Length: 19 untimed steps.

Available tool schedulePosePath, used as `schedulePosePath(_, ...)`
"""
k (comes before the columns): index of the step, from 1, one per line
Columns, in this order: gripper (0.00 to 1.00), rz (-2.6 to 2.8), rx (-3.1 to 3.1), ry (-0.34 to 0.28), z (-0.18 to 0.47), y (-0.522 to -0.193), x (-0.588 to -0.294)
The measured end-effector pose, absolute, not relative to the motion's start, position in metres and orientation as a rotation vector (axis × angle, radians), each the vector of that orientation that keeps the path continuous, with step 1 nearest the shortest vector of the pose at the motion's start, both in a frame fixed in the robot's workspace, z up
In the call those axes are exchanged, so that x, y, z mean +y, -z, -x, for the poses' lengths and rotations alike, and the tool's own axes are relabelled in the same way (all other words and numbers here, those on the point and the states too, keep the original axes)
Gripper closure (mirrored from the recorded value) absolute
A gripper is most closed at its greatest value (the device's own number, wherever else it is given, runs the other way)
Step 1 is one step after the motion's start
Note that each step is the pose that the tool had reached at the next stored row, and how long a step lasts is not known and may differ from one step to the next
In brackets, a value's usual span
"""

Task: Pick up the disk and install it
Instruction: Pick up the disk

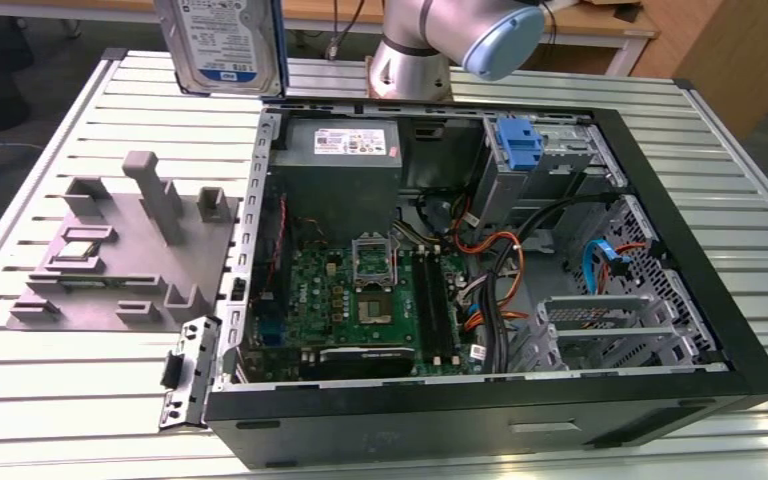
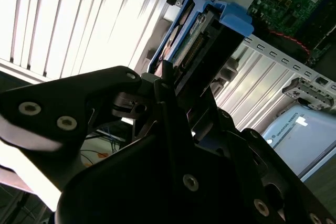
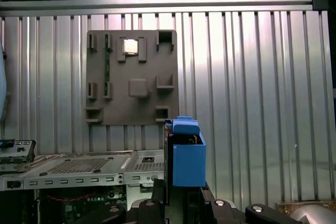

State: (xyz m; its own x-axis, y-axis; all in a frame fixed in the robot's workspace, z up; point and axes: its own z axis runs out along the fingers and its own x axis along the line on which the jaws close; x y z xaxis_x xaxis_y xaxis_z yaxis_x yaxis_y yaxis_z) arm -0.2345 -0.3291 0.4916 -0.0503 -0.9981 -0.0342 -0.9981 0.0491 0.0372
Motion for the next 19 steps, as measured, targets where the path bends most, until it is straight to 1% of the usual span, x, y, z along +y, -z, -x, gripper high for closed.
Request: schedulePosePath(19, 0.65, -2.164, -2.275, 0.079, 0.201, -0.491, -0.327)
